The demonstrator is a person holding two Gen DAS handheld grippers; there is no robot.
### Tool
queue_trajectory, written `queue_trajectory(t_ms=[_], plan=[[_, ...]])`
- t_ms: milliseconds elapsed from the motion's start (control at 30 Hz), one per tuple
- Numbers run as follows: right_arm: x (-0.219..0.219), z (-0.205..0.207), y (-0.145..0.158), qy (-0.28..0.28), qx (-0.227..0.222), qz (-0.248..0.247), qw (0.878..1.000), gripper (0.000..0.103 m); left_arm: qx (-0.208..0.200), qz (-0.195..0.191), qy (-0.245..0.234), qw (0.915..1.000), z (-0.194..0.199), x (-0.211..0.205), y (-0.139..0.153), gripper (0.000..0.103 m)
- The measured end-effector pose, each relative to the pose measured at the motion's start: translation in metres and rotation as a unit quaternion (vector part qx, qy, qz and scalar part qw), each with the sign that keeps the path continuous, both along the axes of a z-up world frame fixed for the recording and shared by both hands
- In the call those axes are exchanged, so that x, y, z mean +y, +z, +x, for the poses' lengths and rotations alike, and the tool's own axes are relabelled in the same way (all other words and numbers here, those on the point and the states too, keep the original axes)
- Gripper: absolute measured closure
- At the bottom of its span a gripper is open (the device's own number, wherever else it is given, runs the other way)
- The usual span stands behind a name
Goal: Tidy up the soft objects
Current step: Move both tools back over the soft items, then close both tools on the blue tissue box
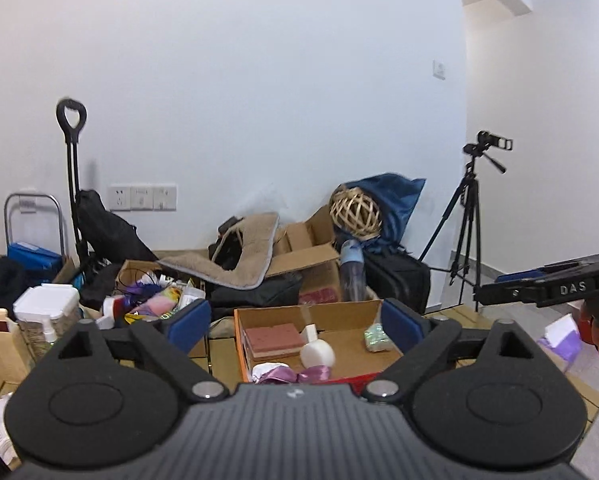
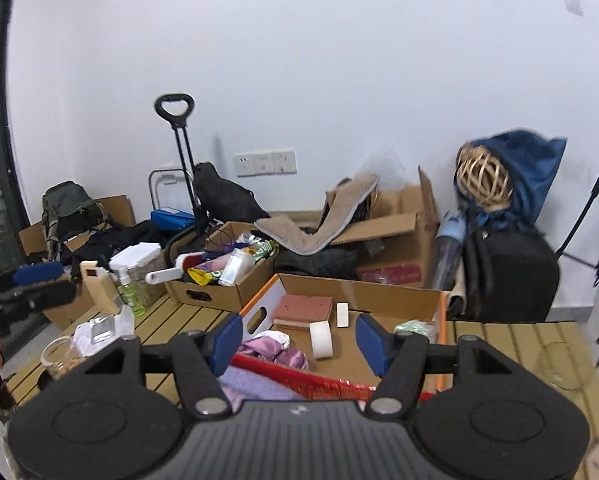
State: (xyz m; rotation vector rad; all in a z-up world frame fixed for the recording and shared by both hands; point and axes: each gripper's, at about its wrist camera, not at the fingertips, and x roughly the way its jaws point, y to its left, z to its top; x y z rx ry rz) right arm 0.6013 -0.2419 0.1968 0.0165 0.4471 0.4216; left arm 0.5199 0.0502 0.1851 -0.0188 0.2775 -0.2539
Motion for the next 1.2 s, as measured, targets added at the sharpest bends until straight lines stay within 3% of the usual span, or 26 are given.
queue_trajectory(t_ms=[67, 133, 400, 533, 600, 767, 933, 1200], plan=[[-0.007, -0.032, -0.002, 0.003, -0.015, 0.001, 1.0, 0.029, -0.007, 0.002, -0.002, 1.0, -0.025, -0.001, -0.005, 0.004], [-0.011, -0.068, -0.014, 0.007, -0.03, 0.0, 1.0, 0.028, -0.013, 0.006, 0.014, 0.9998, -0.054, -0.001, -0.021, 0.004], [-0.011, -0.231, -0.105, -0.032, -0.093, -0.025, 0.995, 0.02, -0.03, 0.003, 0.052, 0.9982, -0.206, -0.01, -0.114, 0.0], [-0.012, -0.291, -0.151, -0.076, -0.074, -0.021, 0.994, 0.02, -0.007, 0.016, 0.061, 0.998, -0.255, -0.011, -0.147, 0.0], [-0.014, -0.303, -0.166, -0.061, -0.049, -0.006, 0.997, 0.02, 0.004, 0.014, 0.055, 0.9984, -0.266, -0.008, -0.152, 0.0], [-0.003, -0.309, -0.174, -0.047, -0.04, -0.025, 0.998, 0.02, 0.004, -0.005, 0.058, 0.9983, -0.259, -0.003, -0.153, 0.0], [0.003, -0.298, -0.186, -0.049, -0.028, -0.013, 0.998, 0.022, 0.044, -0.025, 0.052, 0.9973, -0.23, -0.005, -0.176, 0.0], [0.003, -0.236, -0.208, -0.063, 0.015, 0.014, 0.998, 0.032, 0.081, -0.036, 0.036, 0.9954, -0.161, -0.017, -0.196, 0.0]])
